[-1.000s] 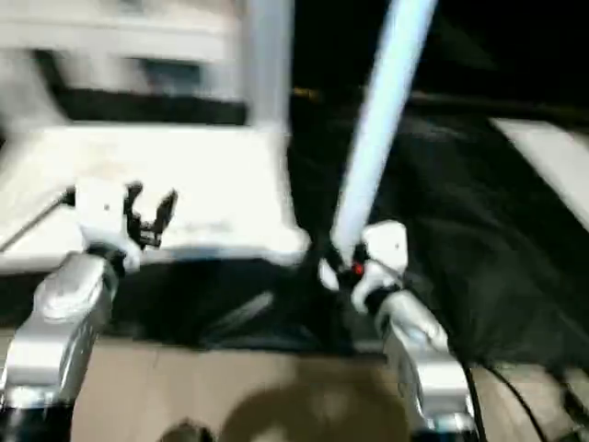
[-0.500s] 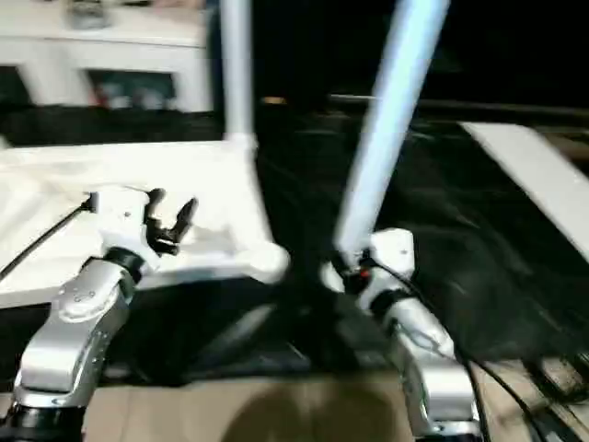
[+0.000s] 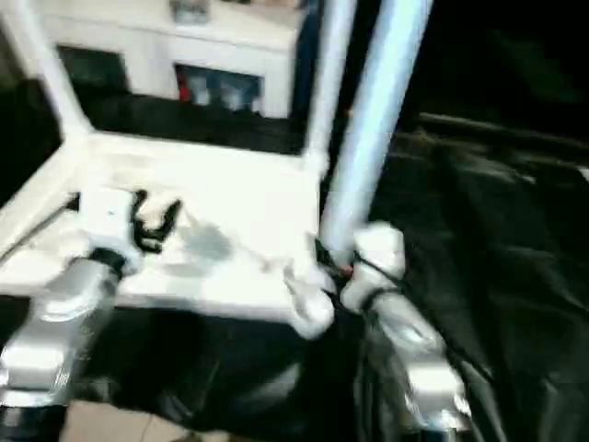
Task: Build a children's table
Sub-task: Move to table
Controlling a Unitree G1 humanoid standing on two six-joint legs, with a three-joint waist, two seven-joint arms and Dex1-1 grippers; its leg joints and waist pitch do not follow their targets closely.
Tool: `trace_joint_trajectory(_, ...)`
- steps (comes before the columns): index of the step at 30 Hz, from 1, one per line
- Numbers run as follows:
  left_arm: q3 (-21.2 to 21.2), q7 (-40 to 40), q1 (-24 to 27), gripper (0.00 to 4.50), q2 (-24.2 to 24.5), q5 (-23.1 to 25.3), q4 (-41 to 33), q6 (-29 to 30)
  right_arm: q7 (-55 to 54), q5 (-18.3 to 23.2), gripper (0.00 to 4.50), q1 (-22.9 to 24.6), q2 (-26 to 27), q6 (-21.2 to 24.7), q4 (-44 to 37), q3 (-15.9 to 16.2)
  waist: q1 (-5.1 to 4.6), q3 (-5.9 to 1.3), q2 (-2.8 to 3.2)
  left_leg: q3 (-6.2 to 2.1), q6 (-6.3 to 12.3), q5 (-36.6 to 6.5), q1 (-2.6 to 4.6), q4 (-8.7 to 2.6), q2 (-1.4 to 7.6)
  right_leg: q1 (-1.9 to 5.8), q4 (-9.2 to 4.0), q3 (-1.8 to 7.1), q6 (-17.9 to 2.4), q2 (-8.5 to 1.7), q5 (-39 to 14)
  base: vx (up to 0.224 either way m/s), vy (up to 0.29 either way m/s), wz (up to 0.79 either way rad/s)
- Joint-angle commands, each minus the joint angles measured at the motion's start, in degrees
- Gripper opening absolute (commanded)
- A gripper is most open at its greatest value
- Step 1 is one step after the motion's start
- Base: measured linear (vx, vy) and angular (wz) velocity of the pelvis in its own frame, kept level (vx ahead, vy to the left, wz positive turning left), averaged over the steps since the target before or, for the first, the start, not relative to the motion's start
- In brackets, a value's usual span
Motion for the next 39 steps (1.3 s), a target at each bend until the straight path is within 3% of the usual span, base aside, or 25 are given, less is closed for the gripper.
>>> trace_joint_trajectory(1,-4.58,-7.33,-1.27,2.89,0.19,-2.53,2.29,-1.67,-1.18,2.14,1.89,0.22,-1.05,0.87,0.15,-3.55,-0.46,-4.36,-0.44,-3.26,14.84,58.69,4.81,-0.21,4.26,-2.70,-2.98,3.59,-0.39,-3.42,23.99,0.000,0.000,0.00)
trace_joint_trajectory(2,-5.63,-11.61,-2.22,2.89,0.73,-4.42,4.23,-1.63,-1.15,3.60,1.89,-0.34,-0.79,2.03,0.11,-4.78,0.12,-3.18,-1.18,0.01,11.48,40.34,1.77,-2.04,1.19,-0.72,-3.89,3.50,-1.80,-2.72,24.97,-0.073,0.014,0.06)
trace_joint_trajectory(3,-6.85,-13.68,-3.10,2.89,1.54,-4.03,5.67,-2.62,-0.98,3.84,1.89,-0.67,-0.89,2.22,0.18,-5.29,0.32,-3.02,-1.29,0.52,9.98,31.45,1.37,-2.83,1.25,-0.12,-4.31,3.77,-2.81,-2.93,22.04,0.000,0.000,0.00)
trace_joint_trajectory(4,-8.27,-15.84,-4.13,3.18,2.51,-3.32,7.31,-3.90,-0.77,3.96,1.89,-1.04,-1.05,2.32,0.29,-5.81,0.38,-3.17,-1.16,0.86,7.48,19.75,0.98,-3.96,2.15,0.92,-4.29,3.92,-5.17,-3.08,17.89,0.000,0.000,0.00)
trace_joint_trajectory(5,-9.00,-17.78,-5.20,3.25,2.89,-3.31,8.83,-4.36,-0.32,4.51,1.89,-1.25,-1.43,2.79,0.15,-6.34,-0.04,-2.67,-0.47,0.73,3.86,10.17,0.48,-5.59,3.22,1.68,-4.63,3.34,-7.75,-3.00,12.28,-0.058,-0.047,-0.03)
trace_joint_trajectory(6,-9.84,-20.88,-6.78,3.25,3.33,-3.59,10.91,-4.90,-0.03,4.84,1.89,-1.45,-1.87,3.13,0.03,-6.82,-0.27,-2.56,0.04,0.76,2.95,7.45,0.71,-5.84,3.49,1.54,-4.71,3.17,-8.75,-2.92,10.62,-0.074,-0.040,-0.05)
trace_joint_trajectory(7,-10.71,-23.66,-7.99,3.25,3.89,-3.66,12.40,-5.22,-0.05,4.75,1.89,-1.54,-2.27,3.08,-0.09,-7.19,-0.55,-2.39,0.10,1.08,1.29,2.13,0.86,-6.44,3.87,1.50,-5.10,2.93,-9.85,-2.78,7.00,-0.074,-0.040,-0.05)
trace_joint_trajectory(9,-12.52,-28.50,-9.91,3.31,5.09,-3.24,14.75,-6.20,-0.04,4.58,1.89,-1.58,-2.95,2.73,-0.25,-7.78,-0.72,-2.04,-0.07,1.54,-0.20,-3.22,0.73,-7.02,4.30,1.48,-5.60,2.91,-10.26,-2.94,2.32,-0.081,-0.037,-0.01)
trace_joint_trajectory(10,-13.81,-33.41,-11.29,3.31,5.95,-3.67,16.32,-6.52,-0.09,4.69,1.89,-1.60,-3.62,2.73,-0.47,-8.22,-0.79,-1.69,0.29,2.13,-2.21,-9.28,1.19,-7.54,4.69,0.86,-6.37,3.08,-10.29,-3.00,-4.34,-0.081,-0.036,0.00)
trace_joint_trajectory(11,-14.44,-35.45,-11.82,3.31,6.38,-3.70,16.92,-6.86,-0.10,4.71,1.89,-1.54,-3.96,2.73,-0.64,-8.42,-0.86,-1.70,0.51,2.18,-2.71,-10.41,1.09,-7.61,4.76,0.94,-6.23,3.13,-10.22,-2.98,-5.71,-0.074,-0.026,0.00)
trace_joint_trajectory(13,-16.02,-39.54,-12.86,3.31,7.60,-3.53,18.48,-7.95,-0.13,5.16,1.89,-1.32,-4.64,2.98,-1.14,-8.82,-0.78,-1.56,0.16,2.67,-3.25,-12.38,1.14,-7.88,4.85,0.74,-6.78,3.32,-9.18,-3.06,-10.45,-0.065,-0.019,-0.01)
trace_joint_trajectory(14,-17.24,-42.09,-13.77,3.31,8.58,-3.38,20.10,-9.11,-0.01,5.30,1.89,-0.99,-5.05,3.27,-1.80,-9.12,-0.71,-1.66,0.94,2.97,-3.42,-12.15,1.20,-7.91,4.99,0.43,-6.94,3.48,-8.71,-3.18,-11.87,-0.050,-0.023,0.00)
trace_joint_trajectory(17,-19.11,-46.51,-16.12,3.02,10.12,-2.27,24.56,-12.75,0.67,6.10,1.89,-0.08,-5.69,4.14,-3.53,-9.67,-0.56,-1.82,0.81,3.19,-3.34,-10.55,0.99,-7.97,5.03,0.41,-6.85,3.41,-8.33,-2.87,-9.89,0.000,0.000,0.00)
trace_joint_trajectory(18,-19.69,-47.79,-16.77,2.91,10.55,-1.61,25.77,-14.01,1.09,6.80,1.88,0.29,-5.81,4.56,-4.10,-9.91,-0.47,-1.87,2.28,3.11,-3.57,-10.00,1.12,-7.94,5.02,0.23,-6.57,3.45,-8.79,-2.87,-7.91,0.000,0.000,0.00)
trace_joint_trajectory(19,-20.04,-49.38,-17.40,2.84,10.92,-1.25,27.03,-14.97,1.38,7.37,1.88,0.63,-5.91,5.04,-4.67,-10.11,-0.75,-1.86,1.75,3.29,-3.61,-10.28,1.06,-7.98,5.12,0.25,-6.81,3.35,-9.00,-2.79,-7.33,0.000,0.000,0.00)
trace_joint_trajectory(20,-20.29,-50.49,-17.92,2.67,11.28,-0.96,27.91,-15.16,1.60,7.79,1.88,1.01,-5.99,5.31,-5.22,-10.27,-0.70,-1.98,1.69,3.26,-3.68,-9.55,0.78,-7.92,5.08,0.58,-6.50,3.31,-9.26,-2.79,-6.41,0.000,0.000,0.00)
trace_joint_trajectory(22,-20.52,-52.24,-19.02,2.61,11.76,-0.14,29.98,-16.57,1.77,8.42,1.88,1.54,-6.04,5.66,-5.97,-10.46,-0.63,-2.04,1.53,3.51,-3.02,-7.73,0.70,-7.72,5.07,0.54,-6.42,3.32,-10.08,-2.77,-4.38,0.000,0.000,0.00)
trace_joint_trajectory(23,-20.71,-52.64,-19.55,2.53,11.92,0.38,31.01,-17.09,1.87,8.67,1.88,1.79,-6.12,5.68,-6.20,-10.53,-0.60,-2.15,2.12,3.46,-3.09,-7.10,0.75,-7.62,5.09,0.52,-6.18,3.31,-10.45,-2.81,-3.30,0.000,0.000,0.00)
trace_joint_trajectory(24,-20.92,-52.70,-20.14,2.53,11.99,1.02,32.23,-18.26,1.93,8.85,1.88,2.01,-6.20,5.69,-6.37,-10.58,-0.80,-2.22,2.07,3.48,-3.02,-6.23,0.60,-7.57,5.13,0.64,-6.05,3.20,-11.04,-2.72,-1.31,0.000,0.000,0.00)
trace_joint_trajectory(25,-21.28,-53.23,-20.72,2.23,12.09,1.14,33.44,-19.28,1.97,9.12,1.88,2.22,-6.32,5.76,-6.58,-10.54,-0.81,-2.31,1.92,3.55,-2.85,-5.37,0.56,-7.46,5.10,0.76,-5.91,3.16,-11.44,-2.66,0.56,0.000,0.000,0.00)
trace_joint_trajectory(28,-22.09,-55.03,-22.00,2.11,12.25,1.33,36.01,-20.81,2.19,9.47,1.88,2.82,-6.54,6.18,-7.46,-10.34,-0.81,-2.43,2.50,3.58,-2.72,-4.21,0.64,-7.38,5.19,0.82,-5.61,3.06,-12.66,-2.64,3.62,0.000,0.000,0.00)
trace_joint_trajectory(30,-22.56,-56.68,-22.75,1.77,12.31,1.58,37.24,-21.00,2.24,9.65,1.88,3.12,-6.47,6.46,-7.90,-10.45,-0.85,-2.42,2.30,3.68,-2.37,-3.66,0.63,-7.34,5.22,0.99,-5.53,3.10,-13.23,-2.65,5.05,0.000,0.000,0.00)
trace_joint_trajectory(31,-22.69,-57.39,-23.09,1.72,12.26,1.83,37.82,-21.33,2.12,9.62,1.88,3.31,-6.44,6.52,-8.09,-10.50,-0.79,-2.44,2.54,3.77,-2.13,-3.13,0.67,-7.25,5.23,0.92,-5.51,3.12,-13.47,-2.65,5.96,0.000,0.000,0.00)
trace_joint_trajectory(39,-23.45,-58.91,-24.28,0.98,11.91,3.36,41.29,-23.83,1.86,10.09,1.88,4.09,-6.65,6.74,-9.00,-10.44,-0.82,-2.34,2.73,3.97,-2.30,-4.27,0.81,-7.37,5.46,1.02,-5.65,3.14,-14.46,-2.71,5.83,0.000,0.000,0.00)
